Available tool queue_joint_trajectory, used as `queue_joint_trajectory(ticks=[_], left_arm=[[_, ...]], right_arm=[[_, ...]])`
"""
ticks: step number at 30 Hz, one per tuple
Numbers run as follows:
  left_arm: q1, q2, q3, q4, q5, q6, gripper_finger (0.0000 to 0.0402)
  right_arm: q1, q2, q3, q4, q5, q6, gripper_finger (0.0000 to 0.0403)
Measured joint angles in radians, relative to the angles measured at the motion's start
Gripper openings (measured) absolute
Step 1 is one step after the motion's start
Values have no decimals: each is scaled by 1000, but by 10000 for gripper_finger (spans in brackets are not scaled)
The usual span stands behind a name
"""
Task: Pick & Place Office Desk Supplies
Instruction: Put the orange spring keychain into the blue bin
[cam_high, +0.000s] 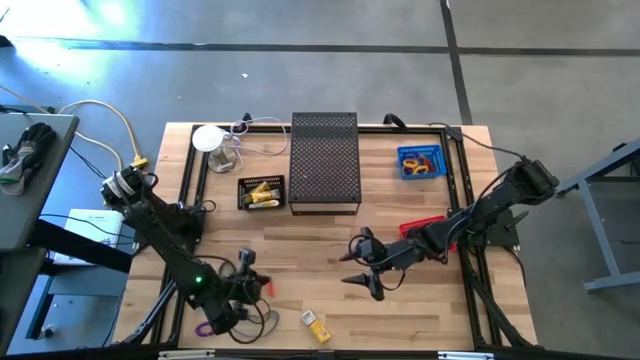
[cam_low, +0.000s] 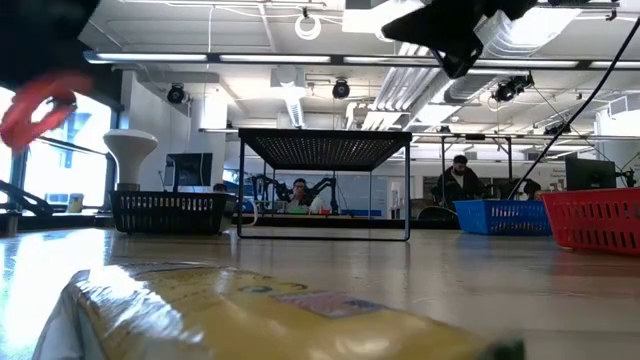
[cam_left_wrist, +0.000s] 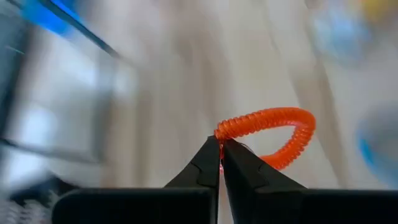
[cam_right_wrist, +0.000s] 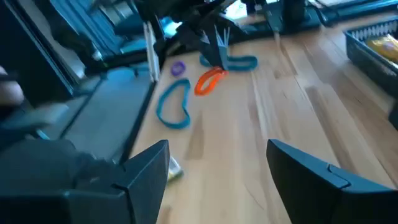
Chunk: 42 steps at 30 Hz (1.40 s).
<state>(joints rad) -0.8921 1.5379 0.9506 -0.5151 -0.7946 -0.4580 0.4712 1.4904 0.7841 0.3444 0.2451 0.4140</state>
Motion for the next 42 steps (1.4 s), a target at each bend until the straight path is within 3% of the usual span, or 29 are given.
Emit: queue_joint_trajectory(ticks=[3,7,15,22,31,39,42], left_arm=[[4,3,3,157,-207,71,4],[21,26,3,359,-340,176,4],[78,95,3,625,-342,359,4],[132,140,4,712,-342,423,4],[168,145,5,873,-273,508,4],[201,145,5,876,-230,513,4],[222,145,5,879,-160,507,4]], right_arm=[[2,31,0,53,18,-19,258],[-6,118,0,222,46,-120,258],[-7,283,2,567,112,-315,258],[-22,334,44,565,-57,-314,258],[-42,334,76,466,-117,-250,258],[-33,334,76,476,-171,-250,258],[-37,334,76,475,-173,-234,258]])
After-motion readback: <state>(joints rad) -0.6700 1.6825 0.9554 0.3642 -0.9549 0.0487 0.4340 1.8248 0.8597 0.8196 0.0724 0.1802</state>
